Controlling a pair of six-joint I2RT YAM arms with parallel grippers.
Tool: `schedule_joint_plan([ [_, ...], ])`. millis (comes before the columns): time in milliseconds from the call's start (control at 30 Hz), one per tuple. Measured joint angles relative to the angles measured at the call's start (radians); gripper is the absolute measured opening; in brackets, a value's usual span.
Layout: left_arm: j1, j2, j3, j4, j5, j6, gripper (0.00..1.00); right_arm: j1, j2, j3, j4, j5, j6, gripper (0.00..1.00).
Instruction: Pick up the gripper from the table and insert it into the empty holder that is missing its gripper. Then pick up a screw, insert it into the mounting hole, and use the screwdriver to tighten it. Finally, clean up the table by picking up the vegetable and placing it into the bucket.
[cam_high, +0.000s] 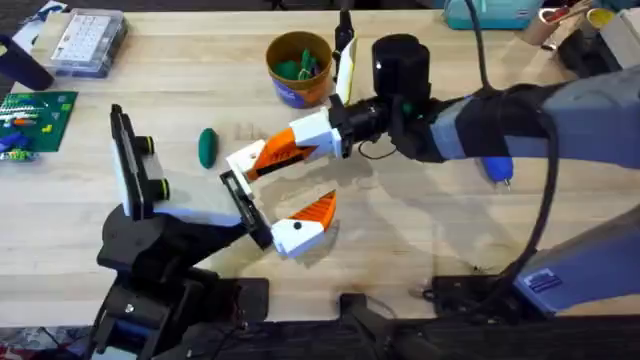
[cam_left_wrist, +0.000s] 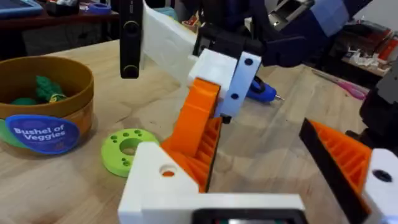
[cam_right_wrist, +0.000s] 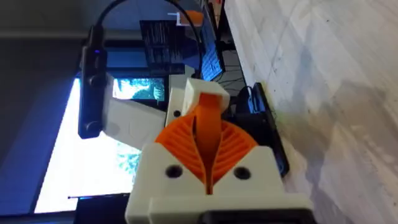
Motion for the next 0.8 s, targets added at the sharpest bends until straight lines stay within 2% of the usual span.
schedule_joint_plan([
  [233,0.012,0.000,0.000,0.000,0.000,-0.006,0.987,-0.001,0.048,0.056,-0.009,-0.042,0.000,0.014],
  [700,0.012,0.000,0.000,0.001,-0.001,-0.006,0.987,0.000,0.049,0.060,-0.012,-0.043,0.000,0.014],
  [733,0.012,0.000,0.000,0.001,-0.001,-0.005,0.986,0.000,0.049,0.060,-0.014,-0.043,0.001,0.051],
  [800,0.012,-0.001,0.000,0.002,0.001,-0.001,0.987,0.000,0.050,0.060,-0.018,-0.033,-0.004,0.281],
])
